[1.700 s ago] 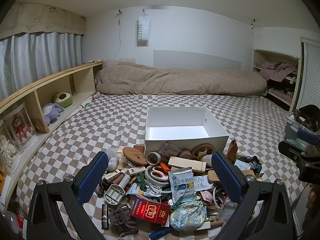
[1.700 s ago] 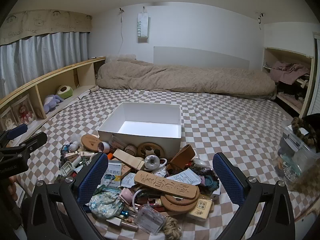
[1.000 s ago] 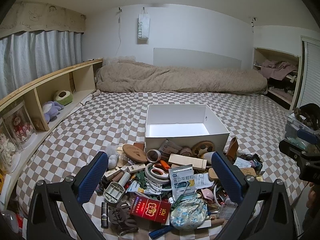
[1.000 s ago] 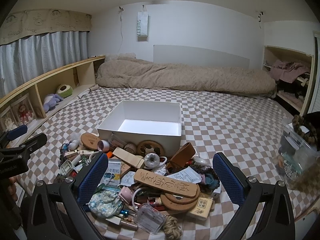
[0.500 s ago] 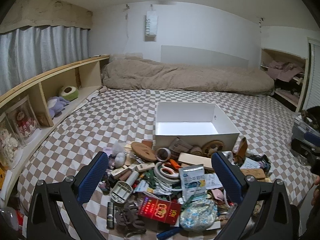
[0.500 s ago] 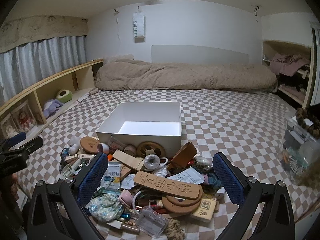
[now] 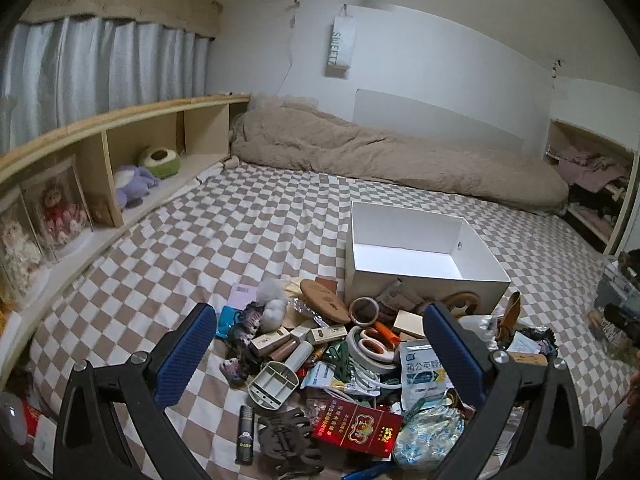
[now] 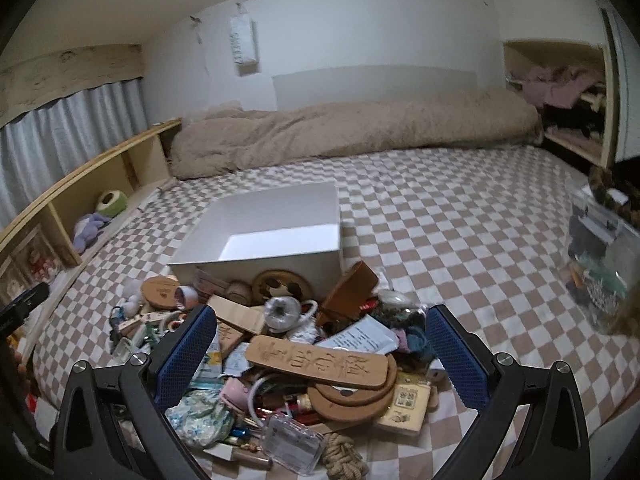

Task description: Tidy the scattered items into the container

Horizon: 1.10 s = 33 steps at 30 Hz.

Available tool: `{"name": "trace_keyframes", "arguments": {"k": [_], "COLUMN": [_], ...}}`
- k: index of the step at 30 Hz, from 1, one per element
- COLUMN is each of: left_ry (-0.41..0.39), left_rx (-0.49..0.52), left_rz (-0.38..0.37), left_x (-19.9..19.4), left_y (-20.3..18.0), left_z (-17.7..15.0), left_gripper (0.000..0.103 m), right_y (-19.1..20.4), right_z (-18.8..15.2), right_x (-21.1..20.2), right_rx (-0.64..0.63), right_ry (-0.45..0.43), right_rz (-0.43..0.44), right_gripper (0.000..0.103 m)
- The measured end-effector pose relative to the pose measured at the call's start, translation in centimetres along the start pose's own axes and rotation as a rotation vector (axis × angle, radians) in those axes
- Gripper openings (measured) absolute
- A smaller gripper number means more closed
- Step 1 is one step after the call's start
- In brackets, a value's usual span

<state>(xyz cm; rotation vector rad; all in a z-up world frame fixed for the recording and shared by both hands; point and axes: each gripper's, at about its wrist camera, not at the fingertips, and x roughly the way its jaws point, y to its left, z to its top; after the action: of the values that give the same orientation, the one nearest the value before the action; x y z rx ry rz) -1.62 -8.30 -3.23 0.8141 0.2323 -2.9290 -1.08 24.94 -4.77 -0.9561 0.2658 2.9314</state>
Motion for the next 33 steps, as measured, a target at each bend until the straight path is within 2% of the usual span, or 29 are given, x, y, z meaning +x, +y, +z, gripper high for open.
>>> {"name": "trace_keyframes", "arguments": {"k": [3, 11, 16, 19, 22, 26, 30, 33], "left_ry": [0.013, 0.122, 0.174, 0.172, 0.165, 0.154, 0.143, 0.135], "left_rx": [-0.016, -0.084, -0.13, -0.142, -0.165, -0.213, -0.244, -0.221], "left_rz": [0.022, 0.045, 0.043, 0.041, 0.021, -0.018, -0.085, -0.089], "left_x": [1.2, 5.6, 8.8, 10.1, 11.4, 13.2, 14.5, 15.4], "left_y": [0.7, 2.4, 3.0, 2.9, 2.6, 1.9, 0.8, -0.3], "left_z": [-0.3, -1.2, -0.7, 0.1, 1.2, 2.4, 3.2, 3.3], "left_gripper": [0.103, 0.103, 0.103, 0.103, 0.103, 0.103, 0.103, 0.103], "right_y": [-0.5, -1.1, -1.2, -0.9, -0.5, 0.5, 1.6, 1.9], "right_z": [-0.5, -0.8, 0.8, 2.1, 3.4, 4.0, 3.5, 2.7], "right_x": [1.6, 5.3, 7.0, 8.1, 9.3, 10.8, 13.0, 14.8], "right_rx": [0.019, 0.085, 0.11, 0.115, 0.136, 0.166, 0.137, 0.108], "right_ry": [0.042, 0.105, 0.052, 0.012, -0.021, -0.078, -0.039, 0.014], "right_rz": [-0.04, 0.042, 0.015, 0.022, 0.134, 0.137, 0.161, 0.137], "right_gripper": [0.103, 0.103, 0.103, 0.103, 0.103, 0.103, 0.103, 0.103]}}
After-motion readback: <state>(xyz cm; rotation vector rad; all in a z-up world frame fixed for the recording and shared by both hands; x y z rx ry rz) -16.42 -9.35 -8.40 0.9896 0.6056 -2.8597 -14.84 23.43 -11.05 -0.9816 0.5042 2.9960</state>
